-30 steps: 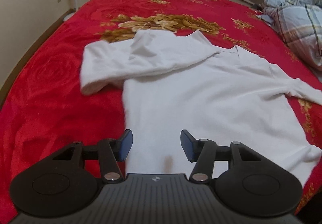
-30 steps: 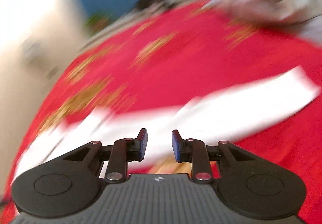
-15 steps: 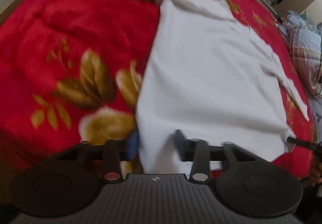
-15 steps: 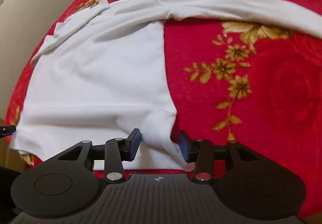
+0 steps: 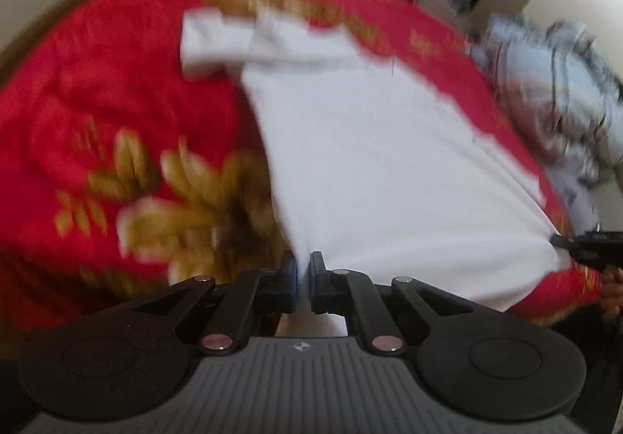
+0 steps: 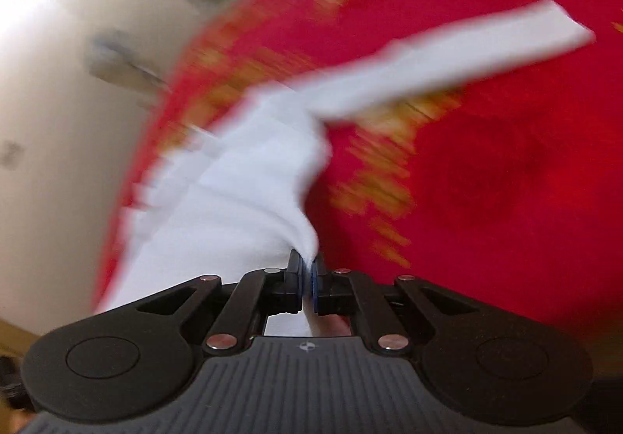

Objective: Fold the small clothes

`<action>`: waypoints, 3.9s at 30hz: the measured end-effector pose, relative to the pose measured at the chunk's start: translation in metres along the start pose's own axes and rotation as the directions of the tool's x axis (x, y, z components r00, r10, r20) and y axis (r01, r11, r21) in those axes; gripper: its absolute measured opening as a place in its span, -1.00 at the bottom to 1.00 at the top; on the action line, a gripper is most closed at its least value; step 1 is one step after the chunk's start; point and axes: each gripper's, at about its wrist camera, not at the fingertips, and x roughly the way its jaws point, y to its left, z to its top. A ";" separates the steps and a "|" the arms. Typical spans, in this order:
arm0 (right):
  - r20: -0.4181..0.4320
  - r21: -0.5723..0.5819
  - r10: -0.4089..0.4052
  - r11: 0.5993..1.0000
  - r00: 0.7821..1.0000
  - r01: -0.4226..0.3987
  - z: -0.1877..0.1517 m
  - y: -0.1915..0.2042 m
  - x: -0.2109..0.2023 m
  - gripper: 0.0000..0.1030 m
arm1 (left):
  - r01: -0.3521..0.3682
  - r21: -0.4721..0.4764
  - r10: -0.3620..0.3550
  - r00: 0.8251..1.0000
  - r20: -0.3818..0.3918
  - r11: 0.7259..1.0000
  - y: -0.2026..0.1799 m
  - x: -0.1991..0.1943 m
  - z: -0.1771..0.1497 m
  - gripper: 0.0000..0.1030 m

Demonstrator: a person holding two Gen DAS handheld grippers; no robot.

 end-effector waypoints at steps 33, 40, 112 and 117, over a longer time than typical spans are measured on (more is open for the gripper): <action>-0.005 0.174 0.003 0.985 1.000 -0.002 0.162 0.008 0.227 -0.33 | -0.187 0.334 0.124 0.971 0.202 0.924 -0.065 0.156 0.204 0.04; 0.166 0.125 -0.070 0.991 0.984 0.050 0.185 0.008 0.204 -0.96 | -0.151 0.348 0.075 0.972 0.223 0.925 -0.075 0.219 0.230 0.15; 0.322 0.694 -0.565 0.687 0.760 0.216 0.201 -0.269 0.091 -0.93 | -0.375 -0.134 0.398 0.850 0.344 0.917 0.054 0.109 0.201 0.18; 0.327 0.669 -0.573 0.702 0.752 0.244 0.202 -0.263 0.093 -0.93 | -0.367 -0.147 0.395 0.853 0.342 0.919 0.057 0.108 0.203 0.18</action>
